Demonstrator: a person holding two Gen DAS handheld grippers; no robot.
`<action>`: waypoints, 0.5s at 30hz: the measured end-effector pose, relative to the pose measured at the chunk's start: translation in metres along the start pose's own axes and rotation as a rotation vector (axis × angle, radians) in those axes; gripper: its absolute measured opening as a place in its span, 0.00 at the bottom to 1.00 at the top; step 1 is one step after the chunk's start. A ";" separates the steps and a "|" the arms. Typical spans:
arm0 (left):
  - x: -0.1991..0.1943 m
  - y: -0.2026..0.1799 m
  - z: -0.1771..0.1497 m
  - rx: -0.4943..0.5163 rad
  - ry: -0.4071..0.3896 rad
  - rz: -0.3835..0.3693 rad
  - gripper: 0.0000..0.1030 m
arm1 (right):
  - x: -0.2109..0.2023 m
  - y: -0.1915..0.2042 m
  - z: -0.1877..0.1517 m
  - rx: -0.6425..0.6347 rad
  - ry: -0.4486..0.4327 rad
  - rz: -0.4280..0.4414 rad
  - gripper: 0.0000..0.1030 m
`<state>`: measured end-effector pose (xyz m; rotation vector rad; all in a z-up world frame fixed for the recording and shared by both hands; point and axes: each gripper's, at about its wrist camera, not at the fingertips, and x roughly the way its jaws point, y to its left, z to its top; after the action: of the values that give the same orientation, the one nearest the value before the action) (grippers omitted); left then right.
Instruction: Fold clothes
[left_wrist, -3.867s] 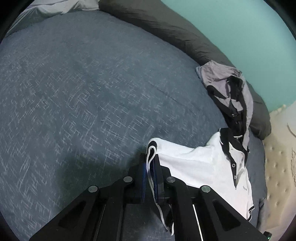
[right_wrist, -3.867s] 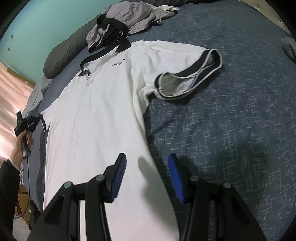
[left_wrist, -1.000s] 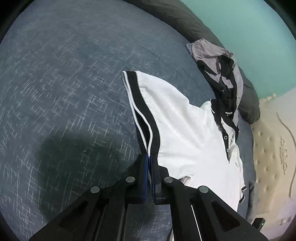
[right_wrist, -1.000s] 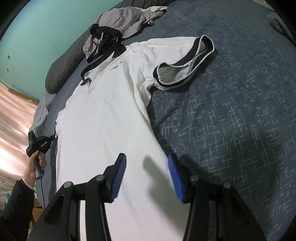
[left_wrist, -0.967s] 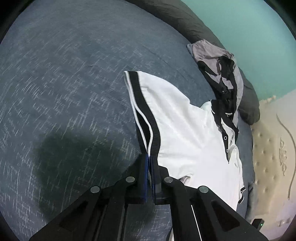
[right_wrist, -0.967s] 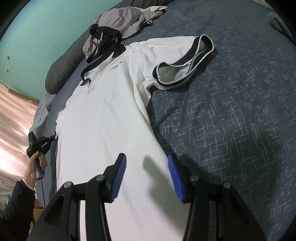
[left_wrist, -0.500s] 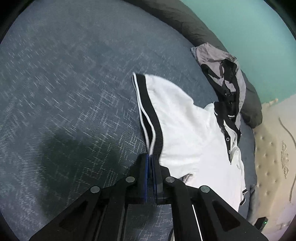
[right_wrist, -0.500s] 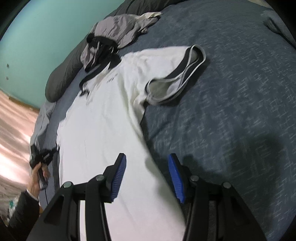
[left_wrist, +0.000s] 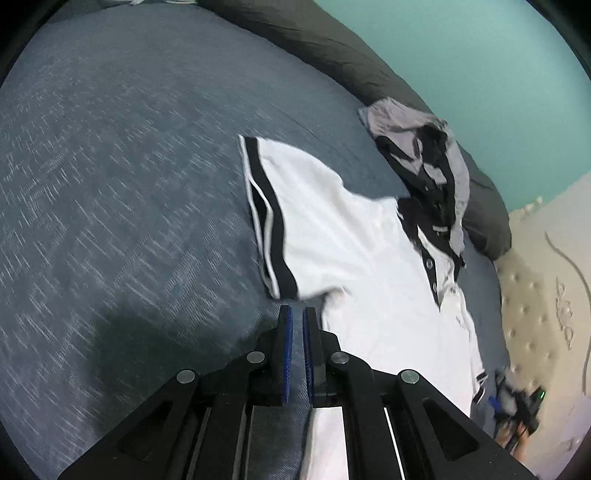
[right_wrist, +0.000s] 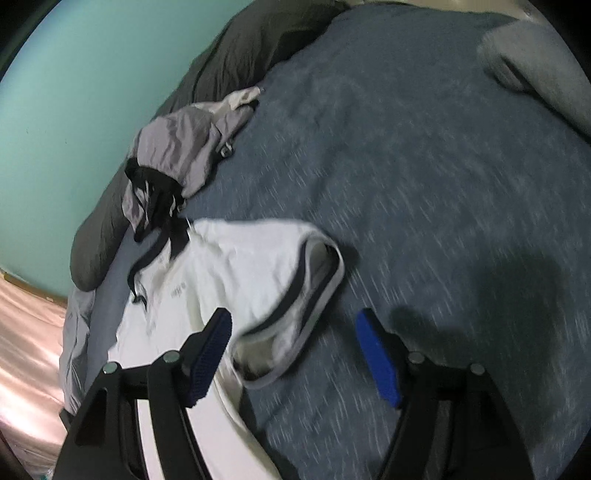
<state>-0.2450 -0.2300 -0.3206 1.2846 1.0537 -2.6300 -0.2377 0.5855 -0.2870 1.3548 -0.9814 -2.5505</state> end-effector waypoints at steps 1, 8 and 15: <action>0.001 -0.004 -0.004 0.012 0.004 -0.001 0.06 | 0.001 0.002 0.005 0.000 -0.007 0.005 0.69; 0.000 -0.014 -0.022 0.049 0.010 -0.014 0.06 | 0.023 0.017 0.019 -0.026 0.022 0.011 0.65; 0.001 -0.011 -0.038 0.063 0.037 -0.024 0.11 | 0.047 0.011 0.024 -0.012 0.026 -0.029 0.52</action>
<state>-0.2227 -0.1992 -0.3313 1.3457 1.0055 -2.6880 -0.2868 0.5716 -0.3044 1.4062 -0.9479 -2.5480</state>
